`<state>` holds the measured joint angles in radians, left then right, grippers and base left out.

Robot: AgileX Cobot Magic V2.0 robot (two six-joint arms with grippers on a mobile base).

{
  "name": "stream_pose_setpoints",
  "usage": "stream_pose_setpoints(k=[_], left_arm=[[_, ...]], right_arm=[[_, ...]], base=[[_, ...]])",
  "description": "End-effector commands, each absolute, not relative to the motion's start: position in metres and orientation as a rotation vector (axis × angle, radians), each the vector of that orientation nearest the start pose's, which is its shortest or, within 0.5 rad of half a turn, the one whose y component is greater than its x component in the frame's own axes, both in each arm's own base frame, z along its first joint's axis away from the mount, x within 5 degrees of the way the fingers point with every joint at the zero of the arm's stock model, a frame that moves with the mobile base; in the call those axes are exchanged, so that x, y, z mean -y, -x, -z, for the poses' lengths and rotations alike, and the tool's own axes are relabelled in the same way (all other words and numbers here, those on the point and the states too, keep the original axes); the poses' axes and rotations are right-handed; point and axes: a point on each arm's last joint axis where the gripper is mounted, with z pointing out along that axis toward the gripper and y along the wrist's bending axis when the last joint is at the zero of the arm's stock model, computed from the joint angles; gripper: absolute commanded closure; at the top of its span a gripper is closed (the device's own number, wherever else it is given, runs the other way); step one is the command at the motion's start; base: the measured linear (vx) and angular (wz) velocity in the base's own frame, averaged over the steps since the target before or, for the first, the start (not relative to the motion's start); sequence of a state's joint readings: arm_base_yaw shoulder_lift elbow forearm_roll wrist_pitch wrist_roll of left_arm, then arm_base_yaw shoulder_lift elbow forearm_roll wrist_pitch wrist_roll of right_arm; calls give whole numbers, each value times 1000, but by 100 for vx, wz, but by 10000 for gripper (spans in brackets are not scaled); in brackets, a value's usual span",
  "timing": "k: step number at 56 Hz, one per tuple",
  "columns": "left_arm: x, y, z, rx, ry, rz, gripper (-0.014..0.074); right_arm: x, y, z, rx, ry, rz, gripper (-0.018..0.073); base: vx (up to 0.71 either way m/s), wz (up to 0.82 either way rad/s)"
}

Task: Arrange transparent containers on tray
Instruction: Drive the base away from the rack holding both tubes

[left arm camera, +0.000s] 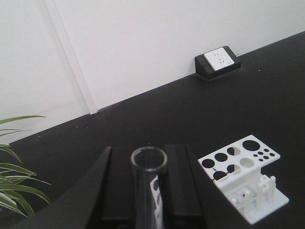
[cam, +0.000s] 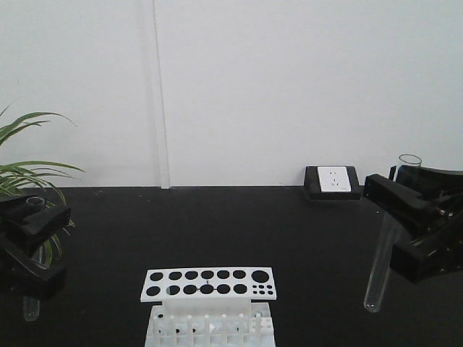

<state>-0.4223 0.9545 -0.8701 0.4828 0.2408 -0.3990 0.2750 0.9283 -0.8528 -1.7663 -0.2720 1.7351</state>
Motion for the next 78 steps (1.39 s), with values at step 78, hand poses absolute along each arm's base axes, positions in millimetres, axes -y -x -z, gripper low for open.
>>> stream_pose_setpoints(k=[78], left_arm=[[78,-190,-396,-1647,-368,190,597]], right_arm=[[-73,-184,-405,-1521,449,-348,572]], base=[[-18,16]])
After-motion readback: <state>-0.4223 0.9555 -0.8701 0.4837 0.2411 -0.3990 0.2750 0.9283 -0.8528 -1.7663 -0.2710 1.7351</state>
